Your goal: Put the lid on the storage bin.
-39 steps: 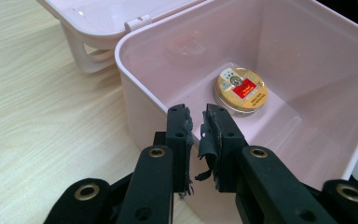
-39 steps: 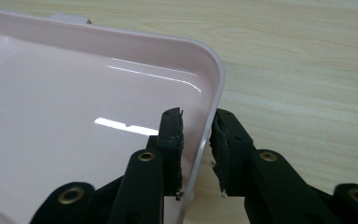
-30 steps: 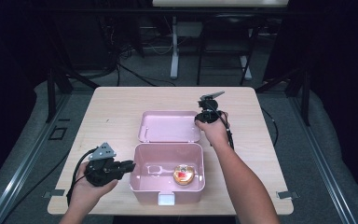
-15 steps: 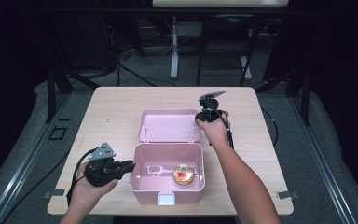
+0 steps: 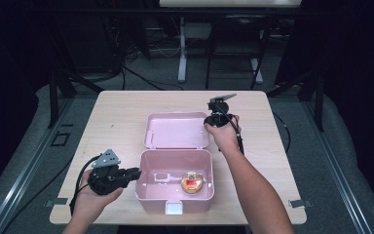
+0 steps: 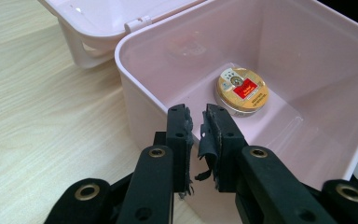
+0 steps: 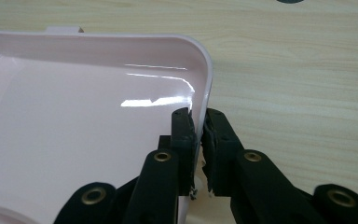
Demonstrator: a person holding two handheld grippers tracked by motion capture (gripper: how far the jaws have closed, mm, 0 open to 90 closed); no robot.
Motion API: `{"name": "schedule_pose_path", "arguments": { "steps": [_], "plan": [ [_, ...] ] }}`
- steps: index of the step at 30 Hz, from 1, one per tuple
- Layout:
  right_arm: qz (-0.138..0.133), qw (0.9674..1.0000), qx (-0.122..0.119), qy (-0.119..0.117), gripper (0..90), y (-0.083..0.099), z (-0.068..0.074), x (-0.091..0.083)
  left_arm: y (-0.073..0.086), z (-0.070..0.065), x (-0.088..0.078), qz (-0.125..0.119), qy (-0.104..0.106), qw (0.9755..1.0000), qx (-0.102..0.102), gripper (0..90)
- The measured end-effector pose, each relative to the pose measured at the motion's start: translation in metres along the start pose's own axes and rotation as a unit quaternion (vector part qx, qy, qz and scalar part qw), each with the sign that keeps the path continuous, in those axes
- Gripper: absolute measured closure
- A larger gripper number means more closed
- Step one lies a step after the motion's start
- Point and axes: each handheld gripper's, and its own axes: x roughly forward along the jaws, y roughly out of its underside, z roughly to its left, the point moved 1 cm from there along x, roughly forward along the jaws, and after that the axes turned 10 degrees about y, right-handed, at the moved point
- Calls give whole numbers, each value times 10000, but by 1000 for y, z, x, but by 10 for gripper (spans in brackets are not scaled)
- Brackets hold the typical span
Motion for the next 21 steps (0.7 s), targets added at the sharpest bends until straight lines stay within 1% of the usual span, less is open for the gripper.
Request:
{"name": "schedule_pose_path", "arguments": {
  "steps": [1,3,6,9,10,19,21],
  "plan": [
    [-5,10000,-52,42,835,-2,1,-3,0,0,0,-6,-1,10000,-15,799],
    [-25,10000,-59,43,837,-3,1,-5,0,0,0,-7,5,10000,-19,799],
    [-50,10000,-16,28,841,-4,1,-8,1,0,0,-46,4,10000,-48,799],
    [-82,10000,-21,29,843,-4,1,-10,0,0,0,-32,7,10000,-46,799],
    [-83,10000,-13,30,843,-4,1,-10,0,0,0,-15,1,10000,-13,799],
    [-173,9998,-54,42,849,-6,2,-18,0,-1,0,-22,-10,10000,-48,799],
    [-199,9998,-31,22,851,-7,2,-20,0,0,0,-15,-4,10000,-25,799]
  ]
}}
